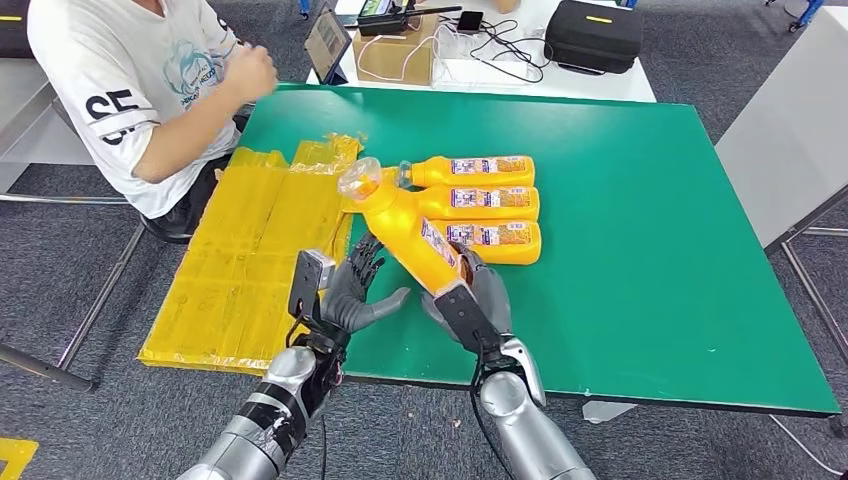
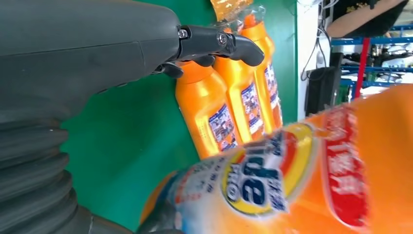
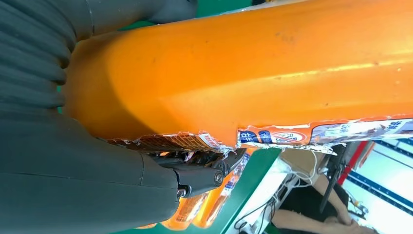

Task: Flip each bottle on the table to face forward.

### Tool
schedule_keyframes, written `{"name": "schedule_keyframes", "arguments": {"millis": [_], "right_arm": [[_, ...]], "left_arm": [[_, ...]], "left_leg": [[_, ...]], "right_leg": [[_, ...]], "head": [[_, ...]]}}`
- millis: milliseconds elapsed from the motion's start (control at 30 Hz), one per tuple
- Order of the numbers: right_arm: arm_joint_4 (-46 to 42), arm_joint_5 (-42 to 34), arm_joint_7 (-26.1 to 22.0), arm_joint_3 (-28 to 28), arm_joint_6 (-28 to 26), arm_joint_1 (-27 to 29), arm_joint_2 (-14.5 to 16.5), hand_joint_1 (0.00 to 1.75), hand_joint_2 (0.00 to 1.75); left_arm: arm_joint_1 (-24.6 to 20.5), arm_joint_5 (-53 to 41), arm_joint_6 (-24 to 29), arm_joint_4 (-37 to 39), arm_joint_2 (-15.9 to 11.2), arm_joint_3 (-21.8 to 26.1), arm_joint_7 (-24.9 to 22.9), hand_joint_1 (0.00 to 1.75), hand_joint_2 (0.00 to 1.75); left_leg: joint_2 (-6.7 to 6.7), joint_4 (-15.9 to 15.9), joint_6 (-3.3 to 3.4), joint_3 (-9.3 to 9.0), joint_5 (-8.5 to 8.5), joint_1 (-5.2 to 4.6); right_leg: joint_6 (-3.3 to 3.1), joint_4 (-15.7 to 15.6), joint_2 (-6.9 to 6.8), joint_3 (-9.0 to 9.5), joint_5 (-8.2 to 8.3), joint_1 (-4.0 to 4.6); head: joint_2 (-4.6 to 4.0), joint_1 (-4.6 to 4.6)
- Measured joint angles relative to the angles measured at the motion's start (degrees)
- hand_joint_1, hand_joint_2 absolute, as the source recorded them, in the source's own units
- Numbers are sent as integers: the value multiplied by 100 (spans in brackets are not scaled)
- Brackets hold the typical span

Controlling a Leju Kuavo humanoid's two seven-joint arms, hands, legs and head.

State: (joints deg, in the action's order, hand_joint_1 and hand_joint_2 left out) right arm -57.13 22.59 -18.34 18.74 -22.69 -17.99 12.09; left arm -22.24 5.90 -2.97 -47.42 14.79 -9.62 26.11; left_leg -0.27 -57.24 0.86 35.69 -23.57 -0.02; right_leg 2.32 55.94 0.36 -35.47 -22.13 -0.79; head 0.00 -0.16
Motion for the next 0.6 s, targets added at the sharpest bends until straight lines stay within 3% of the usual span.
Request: {"name": "schedule_keyframes", "arguments": {"millis": [333, 600], "right_arm": [[361, 89, -13, 113, 130, -90, 14, 175, 175], [696, 267, 72, 394, 299, -110, 170, 175, 175]], "left_arm": [[129, 274, -254, -366, -44, -164, -106, 0, 175], [169, 203, 116, -497, -57, -241, -45, 0, 175]], "left_leg": [[0, 0, 0, 4, -1, -1], [-2, 0, -1, 5, 0, 2]], "right_leg": [[0, -1, 0, -3, 0, 0], [-1, 0, -2, -7, 0, 2]], "head": [[1, 1], [1, 1]]}}
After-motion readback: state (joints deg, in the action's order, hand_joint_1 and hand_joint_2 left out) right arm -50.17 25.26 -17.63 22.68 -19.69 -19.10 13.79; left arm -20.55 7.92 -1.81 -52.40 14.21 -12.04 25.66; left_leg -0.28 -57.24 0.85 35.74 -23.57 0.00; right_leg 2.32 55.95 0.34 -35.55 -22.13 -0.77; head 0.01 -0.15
